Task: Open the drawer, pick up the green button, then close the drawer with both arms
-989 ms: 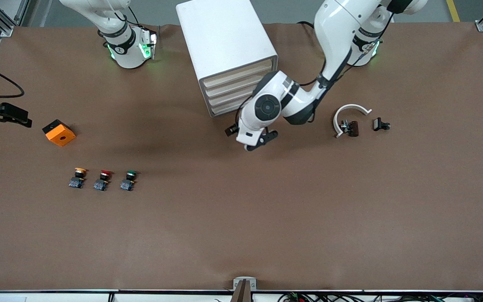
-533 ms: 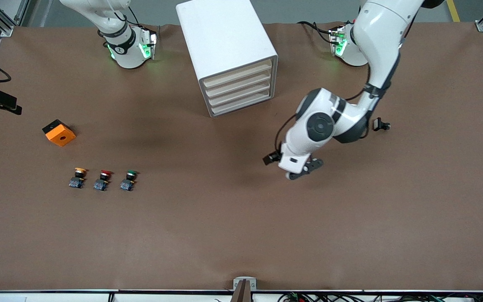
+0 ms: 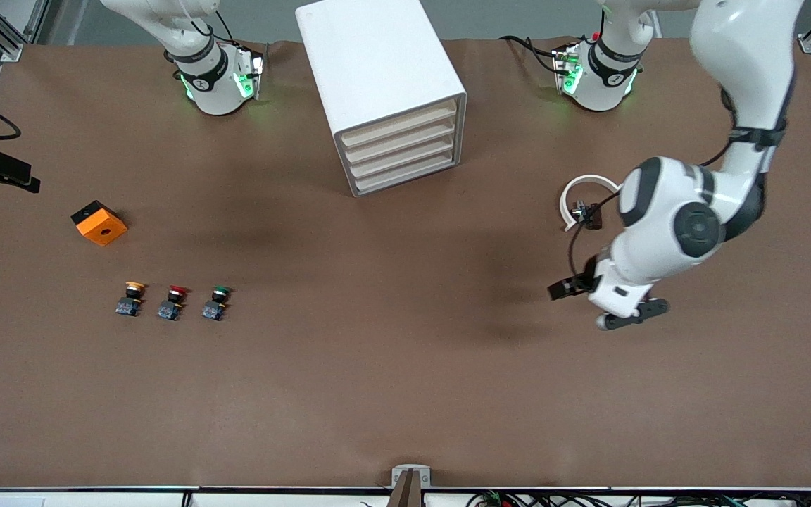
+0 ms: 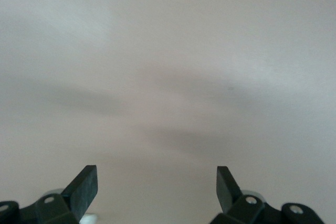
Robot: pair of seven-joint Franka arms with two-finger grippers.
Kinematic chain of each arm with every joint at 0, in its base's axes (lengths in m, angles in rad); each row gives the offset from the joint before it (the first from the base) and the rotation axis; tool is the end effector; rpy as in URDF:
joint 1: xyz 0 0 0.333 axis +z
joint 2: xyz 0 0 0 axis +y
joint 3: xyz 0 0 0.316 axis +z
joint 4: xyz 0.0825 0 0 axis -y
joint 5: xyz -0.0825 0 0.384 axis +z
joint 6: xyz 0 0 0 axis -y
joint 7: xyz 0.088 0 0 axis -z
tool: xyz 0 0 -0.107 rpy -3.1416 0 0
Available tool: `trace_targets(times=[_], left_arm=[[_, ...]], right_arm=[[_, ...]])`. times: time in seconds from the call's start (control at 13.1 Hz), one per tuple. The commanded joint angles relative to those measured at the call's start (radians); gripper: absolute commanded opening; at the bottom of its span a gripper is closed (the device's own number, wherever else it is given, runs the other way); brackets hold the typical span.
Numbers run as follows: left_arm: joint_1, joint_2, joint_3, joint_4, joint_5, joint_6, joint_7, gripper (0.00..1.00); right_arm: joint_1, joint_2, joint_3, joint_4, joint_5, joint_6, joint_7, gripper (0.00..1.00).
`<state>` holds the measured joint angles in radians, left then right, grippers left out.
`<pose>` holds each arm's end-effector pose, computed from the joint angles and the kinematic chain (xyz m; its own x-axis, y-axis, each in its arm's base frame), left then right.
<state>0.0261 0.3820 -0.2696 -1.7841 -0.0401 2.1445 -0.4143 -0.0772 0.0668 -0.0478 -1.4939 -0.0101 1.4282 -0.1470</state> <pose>0.6278 -0.1439 0.3478 0.9766 0.2052 -0.0639 0.2116 -0.9704 0.1167 0.5552 -0.0700 0.6115 0.9909 0.0213 -0.1325 0.0207 -0.9998 -0.0062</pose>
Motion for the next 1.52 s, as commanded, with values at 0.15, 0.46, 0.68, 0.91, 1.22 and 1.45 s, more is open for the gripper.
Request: trace_targets(times=[0.15, 0.46, 0.68, 0.91, 1.22, 1.45], left_arm=[[0.176, -0.187, -0.014, -0.029, 0.016, -0.137, 0.331, 1.0], [0.208, -0.3, -0.002, -0.024, 0.017, -0.193, 0.388, 1.0], [0.251, -0.391, -0.004, -0.003, 0.017, -0.265, 0.491, 1.0], [0.253, -0.429, -0.003, 0.047, 0.017, -0.348, 0.492, 1.0], [0.255, -0.43, -0.002, 0.117, 0.017, -0.396, 0.489, 1.0], [0.229, -0.422, 0.025, 0.124, 0.017, -0.396, 0.494, 1.0]], right_arm=[[0.008, -0.031, 0.003, -0.008, 0.022, 0.009, 0.001, 1.0], [0.005, -0.064, 0.002, -0.017, 0.022, 0.009, 0.001, 1.0], [0.03, -0.084, 0.0, -0.016, 0.022, -0.014, 0.001, 1.0], [0.056, -0.091, -0.017, -0.016, 0.022, -0.008, 0.001, 1.0], [0.059, -0.116, -0.032, -0.04, 0.022, 0.001, 0.001, 1.0], [0.056, -0.154, -0.032, -0.091, 0.022, 0.041, -0.002, 1.0]])
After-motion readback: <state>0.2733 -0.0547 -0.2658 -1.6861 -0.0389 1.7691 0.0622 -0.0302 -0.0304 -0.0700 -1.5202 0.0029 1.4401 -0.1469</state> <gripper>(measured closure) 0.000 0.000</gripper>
